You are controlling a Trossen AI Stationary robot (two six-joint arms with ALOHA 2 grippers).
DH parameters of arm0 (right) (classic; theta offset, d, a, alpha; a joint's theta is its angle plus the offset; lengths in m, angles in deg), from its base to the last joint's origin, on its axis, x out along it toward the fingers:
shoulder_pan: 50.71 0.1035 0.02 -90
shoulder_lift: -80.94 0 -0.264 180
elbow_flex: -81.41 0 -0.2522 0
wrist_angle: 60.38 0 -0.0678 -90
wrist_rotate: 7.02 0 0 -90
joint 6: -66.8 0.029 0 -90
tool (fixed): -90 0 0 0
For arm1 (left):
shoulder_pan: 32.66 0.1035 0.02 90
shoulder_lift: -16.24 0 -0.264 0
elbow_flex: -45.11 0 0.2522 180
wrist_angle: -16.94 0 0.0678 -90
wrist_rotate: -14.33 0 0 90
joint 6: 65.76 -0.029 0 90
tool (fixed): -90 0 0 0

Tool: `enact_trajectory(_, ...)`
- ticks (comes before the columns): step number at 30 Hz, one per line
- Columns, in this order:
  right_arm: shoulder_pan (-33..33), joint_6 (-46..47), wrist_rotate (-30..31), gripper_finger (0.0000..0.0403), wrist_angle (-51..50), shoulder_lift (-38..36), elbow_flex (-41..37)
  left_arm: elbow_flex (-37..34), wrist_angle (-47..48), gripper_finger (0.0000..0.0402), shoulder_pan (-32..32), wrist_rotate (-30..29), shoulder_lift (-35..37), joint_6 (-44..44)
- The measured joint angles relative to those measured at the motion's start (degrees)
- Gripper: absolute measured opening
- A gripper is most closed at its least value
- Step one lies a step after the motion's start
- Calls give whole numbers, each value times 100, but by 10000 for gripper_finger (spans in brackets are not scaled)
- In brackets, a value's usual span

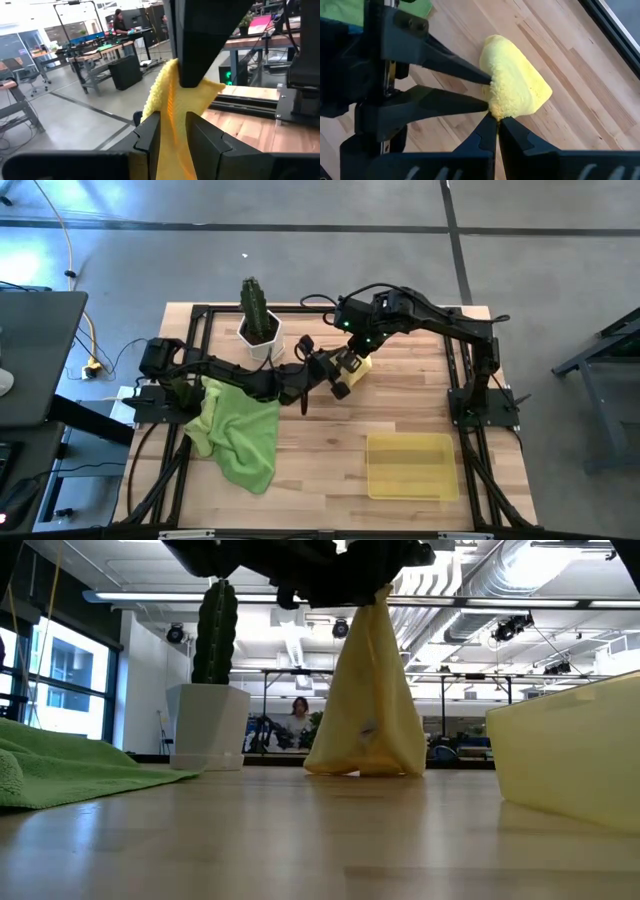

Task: Roll microfiber towels into tight, uniform cylinder then place into a basket
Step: Fold the yellow towel

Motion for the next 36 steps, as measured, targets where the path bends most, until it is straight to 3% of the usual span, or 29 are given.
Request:
enact_trajectory(11, 0, -150, -2, 0, 2, 0, 0, 0, 0, 83, 125, -51, 0, -5)
enact_trajectory(21, 0, -280, -2, 0, -57, 0, 0, -2, 505, 83, 153, -955, 0, -159)
enact_trajectory(30, -2, -451, 81, 0, -61, 0, 0, -2, 1567, 83, -263, -116, -2, 587)
enact_trajectory(36, -2, -381, -35, 0, -63, 0, 1, -2, 2277, 83, -565, -71, -4, 688)
